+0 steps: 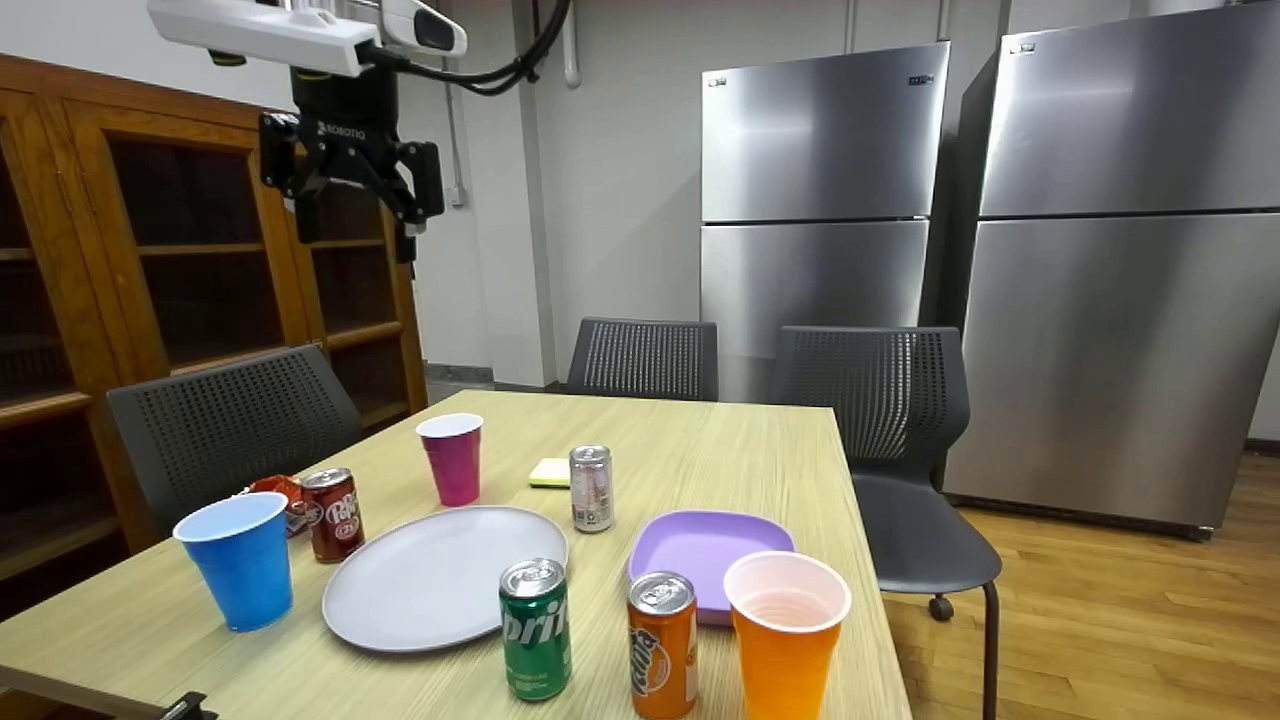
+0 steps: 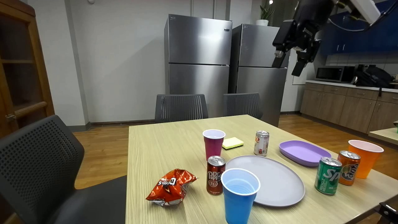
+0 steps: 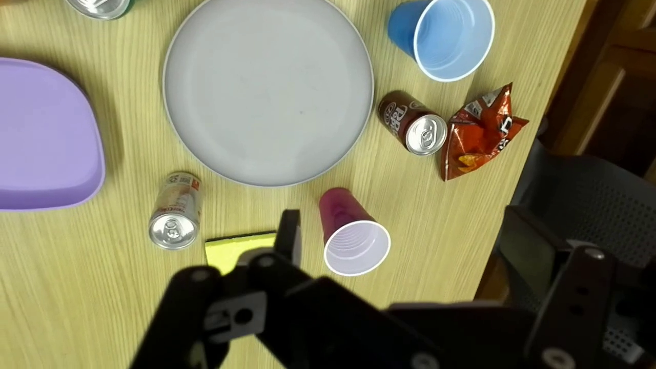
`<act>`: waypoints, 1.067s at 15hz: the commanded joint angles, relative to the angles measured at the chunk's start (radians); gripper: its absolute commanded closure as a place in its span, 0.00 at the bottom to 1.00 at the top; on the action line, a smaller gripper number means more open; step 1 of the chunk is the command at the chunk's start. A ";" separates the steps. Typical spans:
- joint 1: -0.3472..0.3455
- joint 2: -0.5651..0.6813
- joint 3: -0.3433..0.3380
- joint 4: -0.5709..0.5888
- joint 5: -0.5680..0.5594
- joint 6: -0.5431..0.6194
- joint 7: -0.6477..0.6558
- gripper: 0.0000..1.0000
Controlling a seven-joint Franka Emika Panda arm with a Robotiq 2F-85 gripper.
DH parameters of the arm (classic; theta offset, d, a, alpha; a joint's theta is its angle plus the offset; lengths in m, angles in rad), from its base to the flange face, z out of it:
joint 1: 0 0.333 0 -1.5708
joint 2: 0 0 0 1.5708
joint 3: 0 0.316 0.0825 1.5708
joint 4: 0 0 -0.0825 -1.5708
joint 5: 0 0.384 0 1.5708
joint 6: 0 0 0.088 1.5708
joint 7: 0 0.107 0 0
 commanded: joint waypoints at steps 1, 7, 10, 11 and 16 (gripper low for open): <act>-0.023 0.082 0.020 0.021 -0.007 0.090 0.002 0.00; -0.025 0.219 0.016 0.055 -0.009 0.226 -0.005 0.00; -0.028 0.291 0.019 0.087 -0.015 0.276 -0.006 0.00; -0.031 0.316 0.020 0.099 -0.020 0.295 -0.005 0.00; -0.044 0.434 0.029 0.165 -0.042 0.346 0.007 0.00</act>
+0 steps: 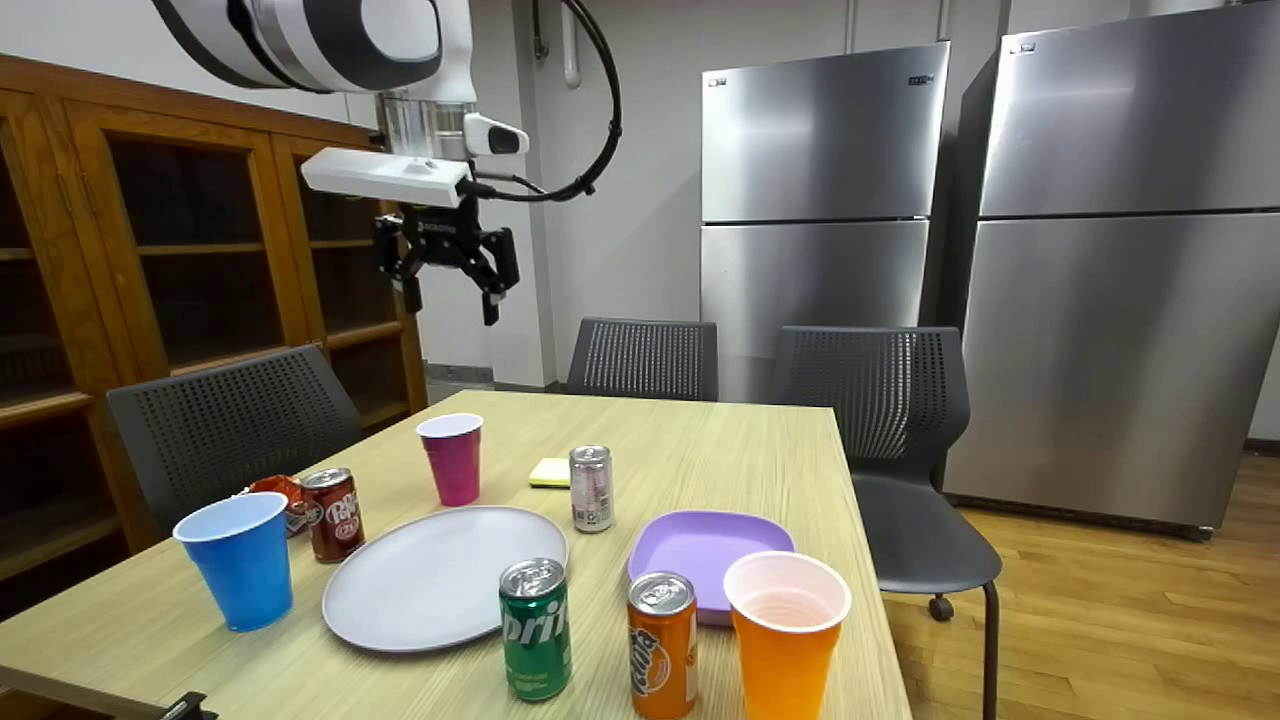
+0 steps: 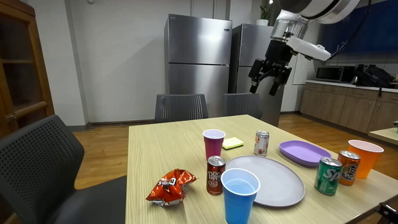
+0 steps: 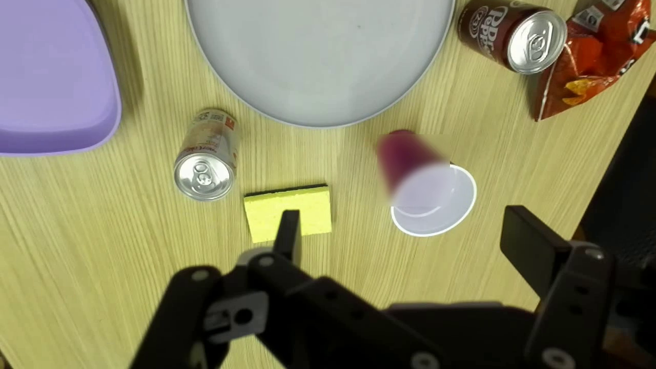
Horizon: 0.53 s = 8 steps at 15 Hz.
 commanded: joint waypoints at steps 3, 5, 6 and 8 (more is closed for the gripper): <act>-0.036 0.144 0.040 0.094 -0.051 0.062 0.015 0.00; -0.039 0.187 0.051 0.110 -0.068 0.094 0.024 0.00; -0.039 0.209 0.056 0.117 -0.081 0.111 0.031 0.00; -0.039 0.255 0.065 0.137 -0.097 0.132 0.033 0.00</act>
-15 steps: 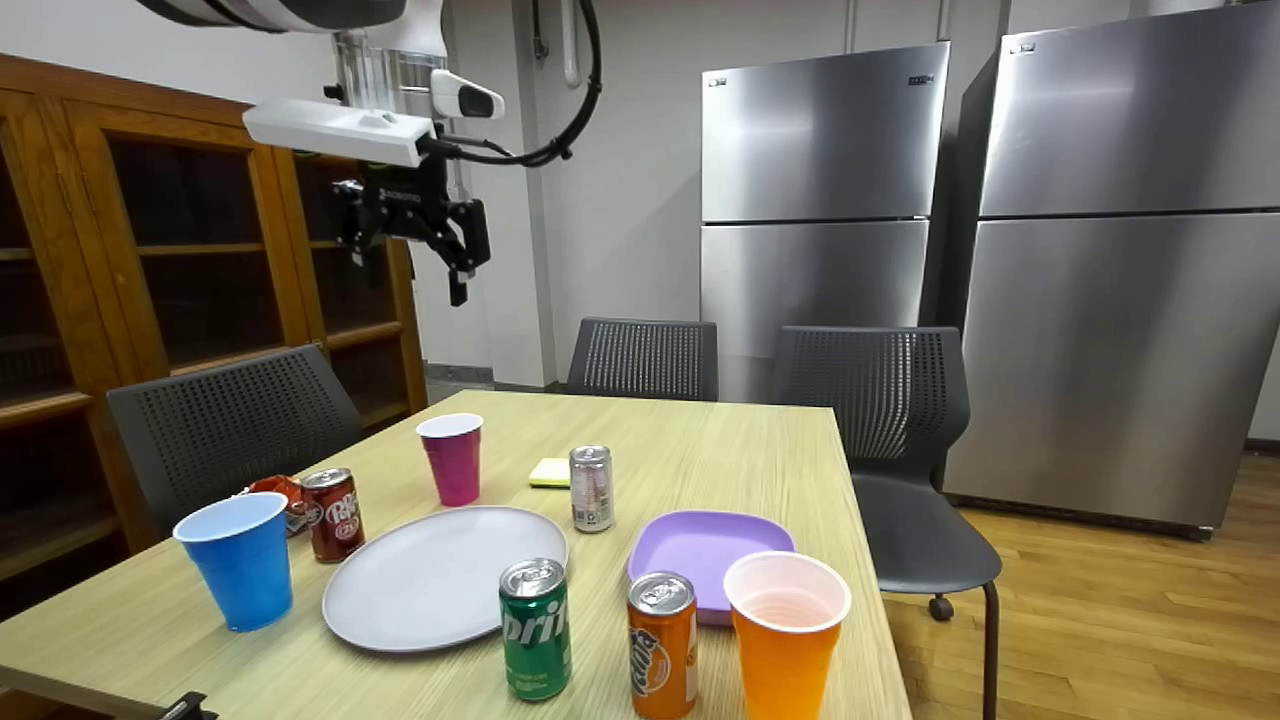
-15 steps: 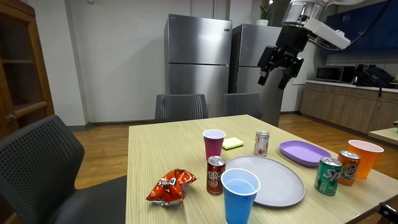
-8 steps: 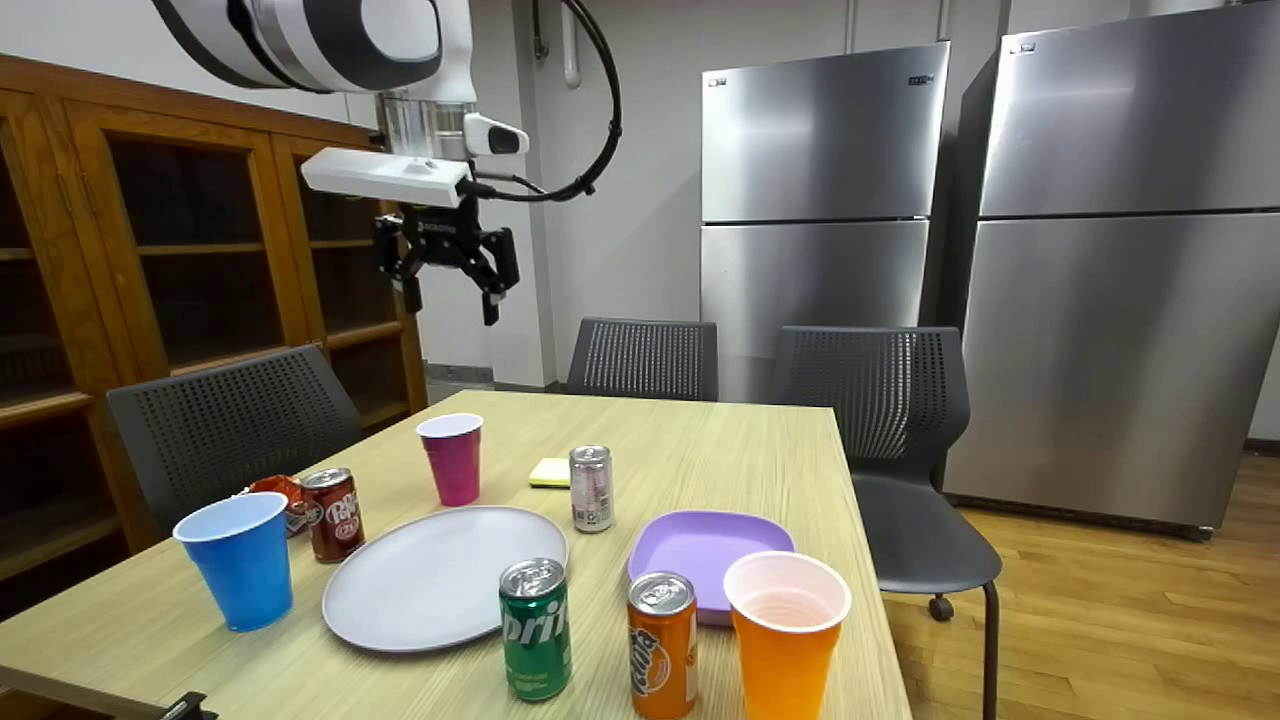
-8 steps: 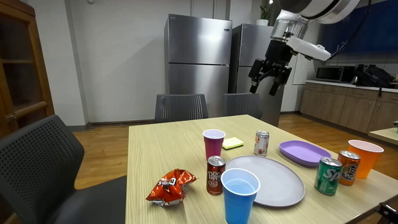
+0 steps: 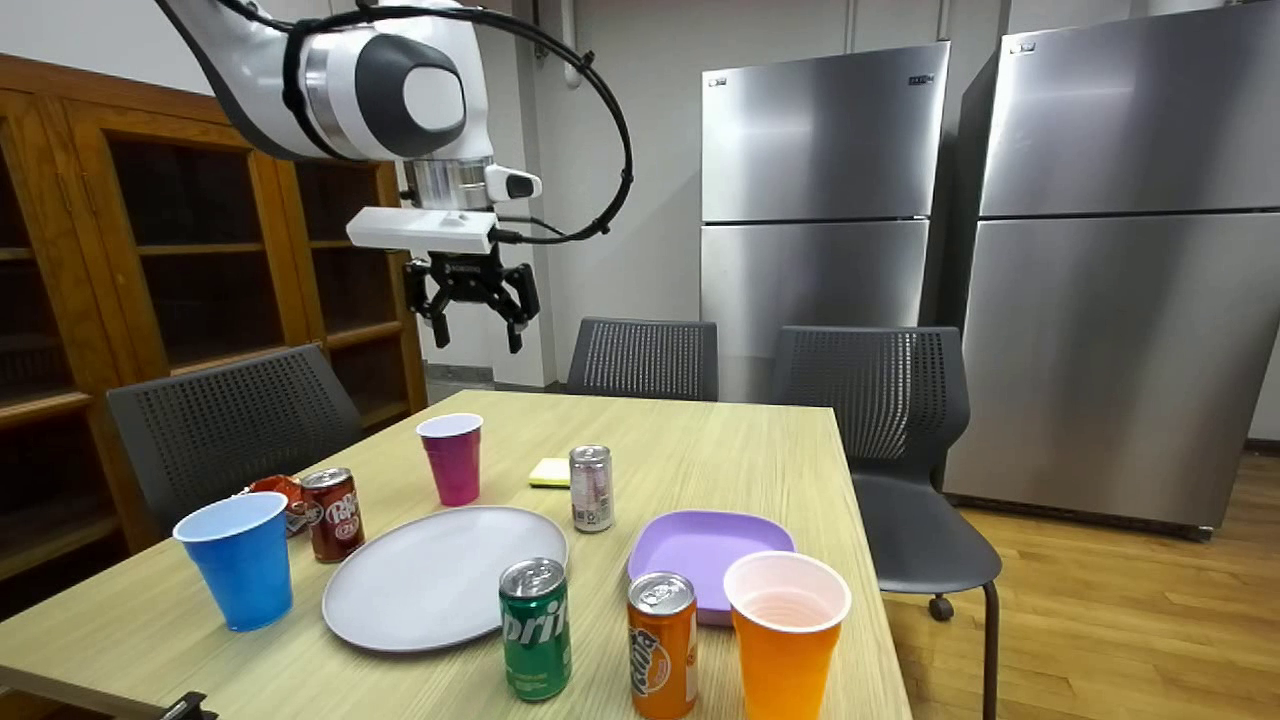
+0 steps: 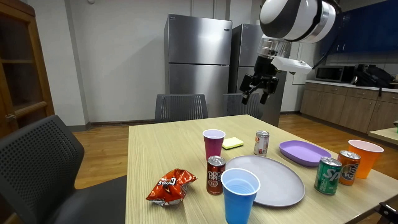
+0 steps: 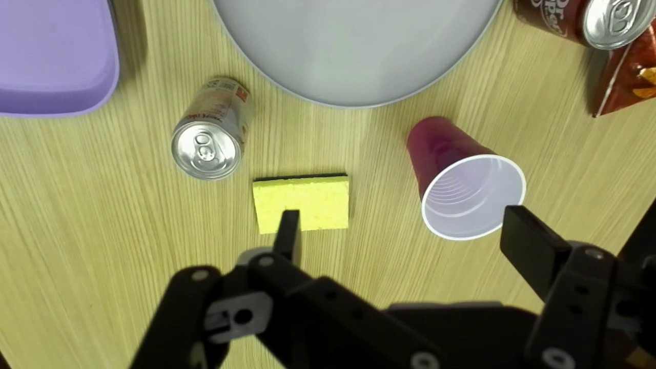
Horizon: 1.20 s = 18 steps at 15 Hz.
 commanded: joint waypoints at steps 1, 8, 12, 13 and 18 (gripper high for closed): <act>-0.025 0.098 0.041 0.065 -0.047 0.035 0.032 0.00; -0.020 0.270 0.064 0.180 -0.108 0.060 0.048 0.00; -0.017 0.357 0.073 0.261 -0.131 0.048 0.046 0.00; -0.015 0.376 0.075 0.281 -0.136 0.046 0.046 0.00; -0.007 0.461 0.089 0.366 -0.162 0.033 0.043 0.00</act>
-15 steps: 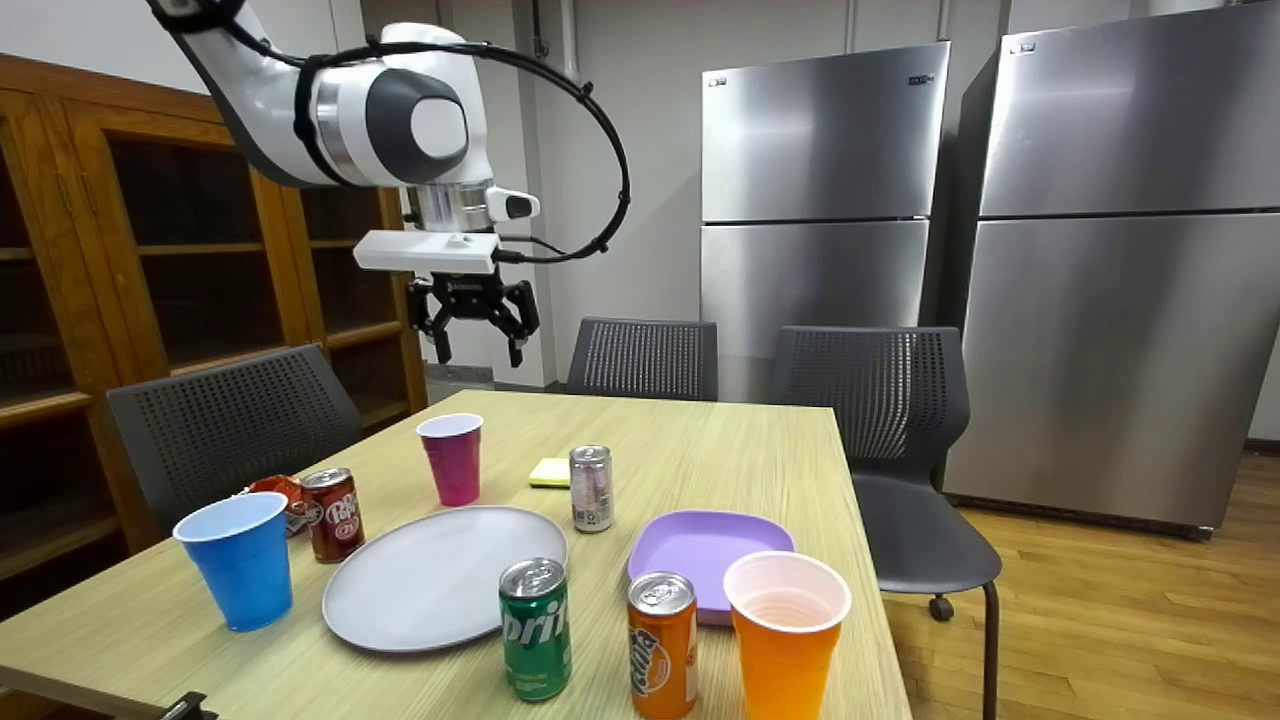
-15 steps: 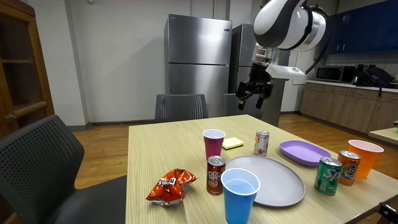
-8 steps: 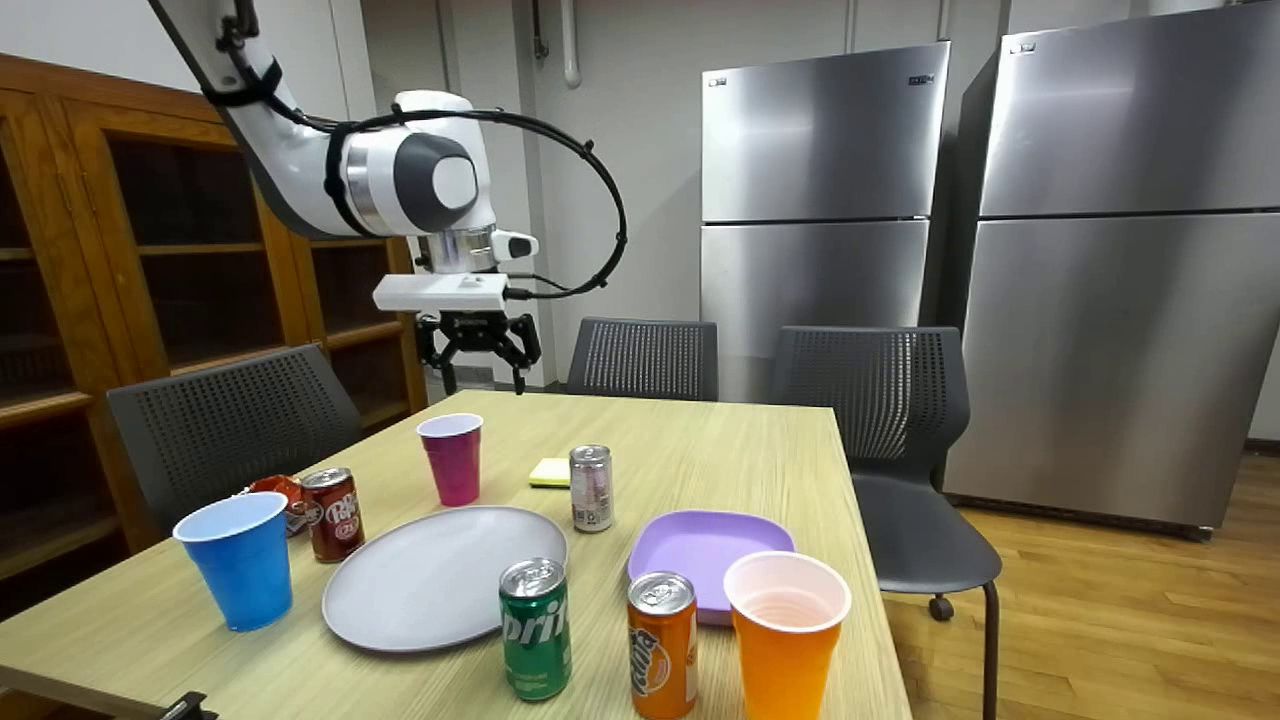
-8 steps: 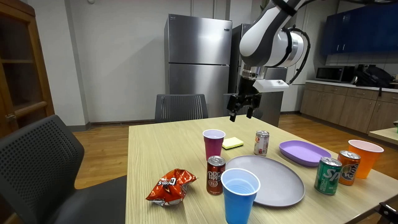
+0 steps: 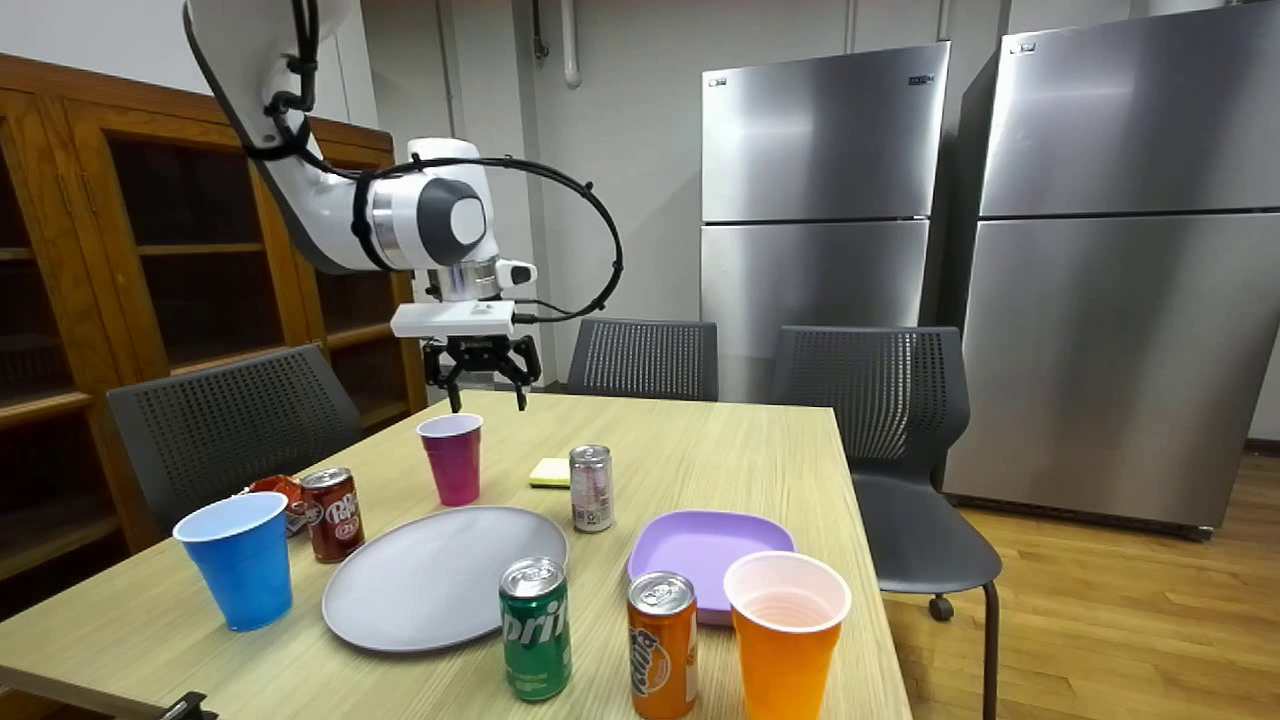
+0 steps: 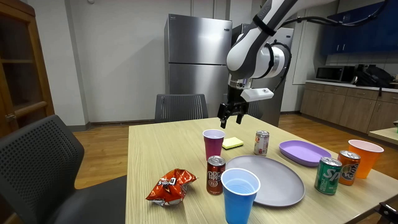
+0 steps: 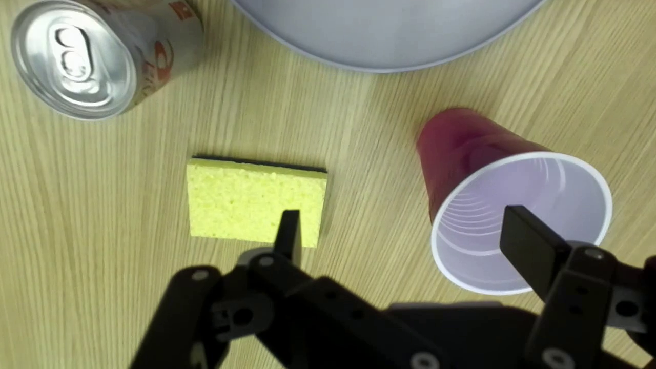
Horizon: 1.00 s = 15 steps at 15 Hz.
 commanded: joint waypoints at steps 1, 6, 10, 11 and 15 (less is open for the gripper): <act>-0.006 0.071 0.020 0.091 -0.041 -0.029 0.033 0.00; 0.000 0.136 0.021 0.151 -0.065 -0.045 0.034 0.00; 0.001 0.165 0.025 0.180 -0.069 -0.051 0.031 0.00; 0.002 0.168 0.026 0.183 -0.068 -0.051 0.031 0.25; 0.002 0.167 0.029 0.184 -0.068 -0.053 0.025 0.51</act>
